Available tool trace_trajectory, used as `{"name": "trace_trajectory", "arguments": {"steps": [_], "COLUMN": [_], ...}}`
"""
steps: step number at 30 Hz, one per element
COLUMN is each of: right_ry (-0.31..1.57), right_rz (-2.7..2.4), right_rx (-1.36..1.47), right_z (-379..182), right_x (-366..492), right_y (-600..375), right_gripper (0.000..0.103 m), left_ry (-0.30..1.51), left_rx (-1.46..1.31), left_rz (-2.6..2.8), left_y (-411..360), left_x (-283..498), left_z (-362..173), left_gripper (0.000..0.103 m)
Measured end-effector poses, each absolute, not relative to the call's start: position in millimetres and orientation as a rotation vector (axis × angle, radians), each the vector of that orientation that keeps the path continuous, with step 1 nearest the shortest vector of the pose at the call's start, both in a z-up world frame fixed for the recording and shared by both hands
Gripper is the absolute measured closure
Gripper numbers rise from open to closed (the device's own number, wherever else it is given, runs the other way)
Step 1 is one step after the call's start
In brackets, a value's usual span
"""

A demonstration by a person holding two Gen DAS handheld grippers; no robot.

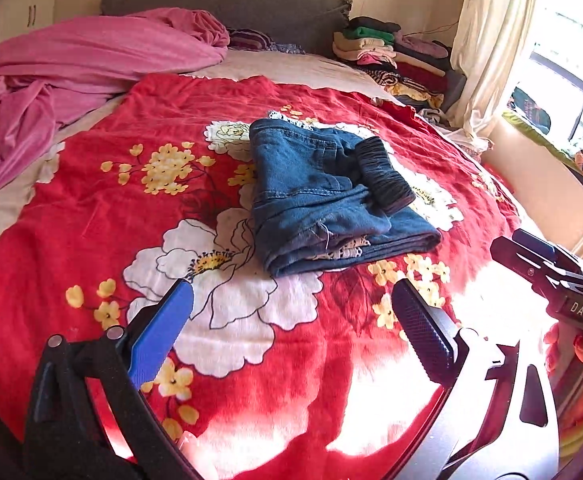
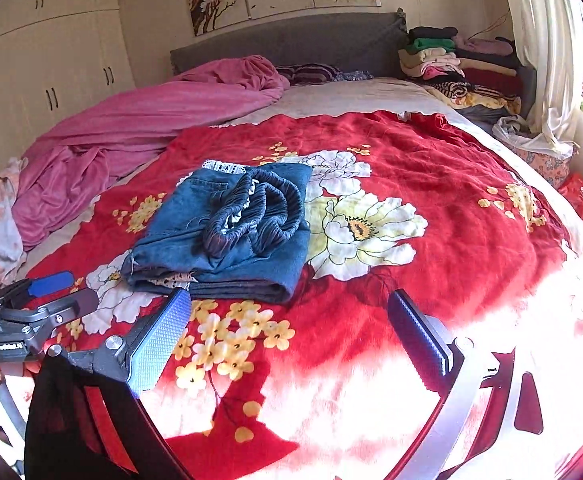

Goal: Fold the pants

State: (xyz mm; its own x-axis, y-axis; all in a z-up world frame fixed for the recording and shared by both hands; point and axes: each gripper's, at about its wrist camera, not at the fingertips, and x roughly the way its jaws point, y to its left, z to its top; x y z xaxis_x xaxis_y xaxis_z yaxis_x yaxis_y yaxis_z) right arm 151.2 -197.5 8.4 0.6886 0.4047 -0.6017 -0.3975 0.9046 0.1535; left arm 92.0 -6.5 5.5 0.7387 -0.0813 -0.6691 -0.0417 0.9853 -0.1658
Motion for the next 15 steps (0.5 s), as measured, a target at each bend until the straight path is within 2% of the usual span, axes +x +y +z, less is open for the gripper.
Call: {"name": "trace_trajectory", "arguments": {"steps": [15], "right_ry": [0.716], "right_rz": [0.404], "right_rx": [0.027], "right_z": [-17], "right_x": [104], "right_y": [-202], "right_gripper": [0.005], "left_ry": [0.804], "left_rx": [-0.196], "left_rz": [-0.012], "left_y": [-5], "left_x": [47], "left_z": [-26], "left_gripper": [0.01]}}
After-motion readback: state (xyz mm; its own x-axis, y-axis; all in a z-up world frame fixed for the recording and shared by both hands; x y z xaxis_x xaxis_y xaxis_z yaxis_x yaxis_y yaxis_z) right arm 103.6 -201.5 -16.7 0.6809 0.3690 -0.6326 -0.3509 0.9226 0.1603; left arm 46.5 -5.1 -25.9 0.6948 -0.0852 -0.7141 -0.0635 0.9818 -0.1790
